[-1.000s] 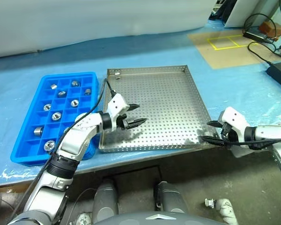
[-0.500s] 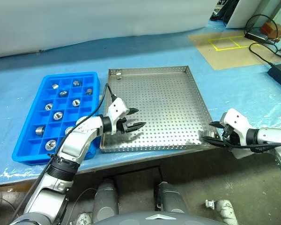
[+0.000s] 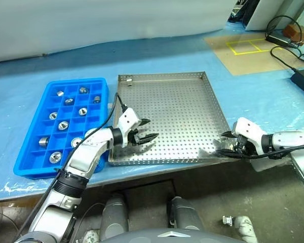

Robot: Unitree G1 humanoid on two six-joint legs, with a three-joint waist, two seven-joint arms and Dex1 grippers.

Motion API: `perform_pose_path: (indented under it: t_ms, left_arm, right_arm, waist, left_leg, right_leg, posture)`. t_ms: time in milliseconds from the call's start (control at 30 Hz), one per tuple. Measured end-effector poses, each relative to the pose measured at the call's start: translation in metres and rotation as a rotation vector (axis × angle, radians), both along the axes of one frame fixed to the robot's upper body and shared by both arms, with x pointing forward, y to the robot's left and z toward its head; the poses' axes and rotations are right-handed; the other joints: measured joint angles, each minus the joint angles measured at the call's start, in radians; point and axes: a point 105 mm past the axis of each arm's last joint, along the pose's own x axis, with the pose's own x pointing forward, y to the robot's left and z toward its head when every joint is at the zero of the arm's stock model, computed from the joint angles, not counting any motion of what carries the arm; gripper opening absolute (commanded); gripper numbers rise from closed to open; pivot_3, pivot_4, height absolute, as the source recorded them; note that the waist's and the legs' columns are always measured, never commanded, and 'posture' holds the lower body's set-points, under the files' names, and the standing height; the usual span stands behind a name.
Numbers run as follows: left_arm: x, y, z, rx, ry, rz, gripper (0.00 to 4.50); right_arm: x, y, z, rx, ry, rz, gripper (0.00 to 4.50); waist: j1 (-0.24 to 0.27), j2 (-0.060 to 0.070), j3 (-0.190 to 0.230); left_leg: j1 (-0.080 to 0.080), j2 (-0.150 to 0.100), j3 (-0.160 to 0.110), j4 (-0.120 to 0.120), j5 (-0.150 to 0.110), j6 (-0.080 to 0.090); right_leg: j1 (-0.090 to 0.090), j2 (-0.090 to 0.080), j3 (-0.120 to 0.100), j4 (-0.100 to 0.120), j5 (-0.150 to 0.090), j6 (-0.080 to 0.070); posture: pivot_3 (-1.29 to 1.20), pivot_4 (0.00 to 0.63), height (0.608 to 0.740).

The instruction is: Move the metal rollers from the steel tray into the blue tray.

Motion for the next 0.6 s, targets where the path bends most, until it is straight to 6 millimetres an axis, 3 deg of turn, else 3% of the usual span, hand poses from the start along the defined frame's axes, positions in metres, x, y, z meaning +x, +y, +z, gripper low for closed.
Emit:
perform_pose_path:
  t_ms: [100, 200, 333, 400, 500, 600]
  left_arm:
    - [0.0, -0.001, -0.001, 0.0, 0.002, 0.005, 3.32]
    - [0.0, 0.0, -0.002, 0.001, 0.003, 0.01, 3.36]
    - [0.0, 0.0, -0.003, 0.0, 0.005, 0.013, 3.36]
    - [0.001, 0.0, -0.005, 0.0, 0.006, 0.015, 3.36]
    - [0.002, 0.001, -0.007, 0.003, 0.01, 0.02, 3.36]
    - [0.003, 0.003, -0.012, 0.008, 0.019, 0.028, 3.36]
  right_arm:
    - [0.002, 0.0, 0.0, -0.018, 0.014, 0.033, 3.56]
    - [0.001, -0.001, 0.001, -0.021, 0.036, 0.056, 3.04]
    - [0.005, -0.004, 0.005, -0.026, 0.027, 0.062, 1.78]
    - [0.009, -0.006, 0.006, -0.036, 0.018, 0.052, 1.78]
    - [0.009, -0.006, 0.006, -0.038, 0.022, 0.057, 1.22]
    - [0.008, -0.005, 0.005, -0.04, 0.024, 0.066, 0.2]
  waist:
    - [-0.001, 0.0, 0.0]
    - [0.001, 0.0, 0.0]
    - [-0.001, 0.0, 0.0]
    - [-0.001, 0.0, 0.0]
    - [0.0, 0.0, 0.0]
    - [0.0, 0.0, 0.0]
  left_leg:
    - [0.0, 0.0, 0.0, 0.0, 0.0, 0.0]
    - [0.0, 0.0, 0.0, 0.0, 0.0, 0.0]
    - [0.0, 0.0, 0.0, 0.0, 0.0, 0.0]
    - [0.0, 0.0, 0.0, 0.001, 0.0, 0.0]
    - [0.0, 0.0, 0.0, 0.001, 0.0, 0.0]
    - [0.0, 0.0, 0.0, 0.001, 0.0, 0.001]
  right_leg:
    - [0.0, 0.0, 0.0, 0.0, 0.0, 0.0]
    - [0.0, 0.0, 0.0, 0.0, 0.0, 0.0]
    - [0.0, 0.0, 0.0, 0.0, 0.0, 0.0]
    - [0.0, 0.0, 0.0, 0.001, 0.0, 0.0]
    - [0.0, 0.0, 0.0, 0.001, 0.0, 0.0]
    - [0.0, 0.0, 0.0, 0.001, 0.0, 0.0]
  posture:
    - [-0.3, 0.15, 0.74]
    - [-0.29, 0.15, 0.74]
    - [-0.29, 0.15, 0.74]
    - [-0.29, 0.15, 0.74]
    - [-0.3, 0.15, 0.74]
    - [-0.3, 0.15, 0.74]
